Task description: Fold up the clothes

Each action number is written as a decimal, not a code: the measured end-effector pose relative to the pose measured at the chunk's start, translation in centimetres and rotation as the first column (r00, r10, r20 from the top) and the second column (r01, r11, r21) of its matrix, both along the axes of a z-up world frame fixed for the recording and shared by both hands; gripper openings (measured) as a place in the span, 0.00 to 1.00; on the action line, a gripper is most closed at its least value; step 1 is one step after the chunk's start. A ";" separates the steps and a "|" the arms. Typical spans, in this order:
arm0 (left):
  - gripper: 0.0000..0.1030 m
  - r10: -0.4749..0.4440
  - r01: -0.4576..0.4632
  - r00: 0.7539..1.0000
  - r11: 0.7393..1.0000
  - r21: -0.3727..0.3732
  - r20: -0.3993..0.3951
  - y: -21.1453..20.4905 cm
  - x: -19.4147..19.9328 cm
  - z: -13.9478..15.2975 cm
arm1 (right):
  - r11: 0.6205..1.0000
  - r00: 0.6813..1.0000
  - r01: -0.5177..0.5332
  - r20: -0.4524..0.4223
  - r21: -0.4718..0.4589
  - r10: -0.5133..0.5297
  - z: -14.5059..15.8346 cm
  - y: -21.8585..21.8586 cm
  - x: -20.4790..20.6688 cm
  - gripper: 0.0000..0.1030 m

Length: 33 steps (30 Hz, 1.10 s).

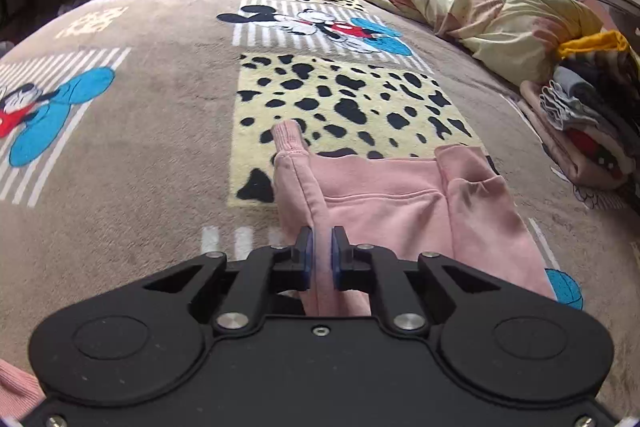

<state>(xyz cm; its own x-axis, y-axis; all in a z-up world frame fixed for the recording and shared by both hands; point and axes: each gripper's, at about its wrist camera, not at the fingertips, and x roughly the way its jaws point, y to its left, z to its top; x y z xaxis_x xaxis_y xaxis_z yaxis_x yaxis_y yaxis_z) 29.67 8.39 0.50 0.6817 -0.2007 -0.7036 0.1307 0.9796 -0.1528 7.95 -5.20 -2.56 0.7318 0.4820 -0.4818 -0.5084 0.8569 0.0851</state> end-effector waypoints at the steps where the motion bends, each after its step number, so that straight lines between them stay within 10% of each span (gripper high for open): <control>1: 0.08 -0.013 0.013 1.000 1.000 0.021 0.007 -0.9 0.0 0.2 | 0.999 1.000 0.015 -0.018 0.028 -0.014 0.1 -0.7 0.2 0.14; 13: 0.09 -0.188 0.190 0.982 0.954 0.232 -0.031 -9.6 -0.3 -2.1 | 0.969 0.977 0.123 -0.199 0.215 -0.079 -1.5 -6.9 0.7 0.14; 16: 0.40 -0.222 0.221 0.975 0.969 0.113 -0.001 -8.7 -0.8 -1.1 | 0.965 0.974 0.131 -0.209 0.227 -0.083 -1.9 -7.0 0.7 0.14; 24: 0.24 -0.026 0.029 0.998 0.998 -0.056 0.059 -1.6 -0.6 1.9 | 0.944 0.968 0.157 -0.234 0.291 -0.088 -2.2 -8.3 0.0 0.14; 30: 0.18 -0.135 0.135 0.991 0.991 0.000 -0.014 -5.7 0.6 -0.9 | 0.926 0.959 0.186 -0.267 0.328 -0.098 -2.4 -8.8 -0.1 0.16; 33: 0.18 -0.233 0.243 0.970 0.944 0.222 -0.071 -9.9 0.7 -3.6 | 0.938 0.963 0.200 -0.236 0.283 -0.134 -2.0 -8.6 -0.6 0.26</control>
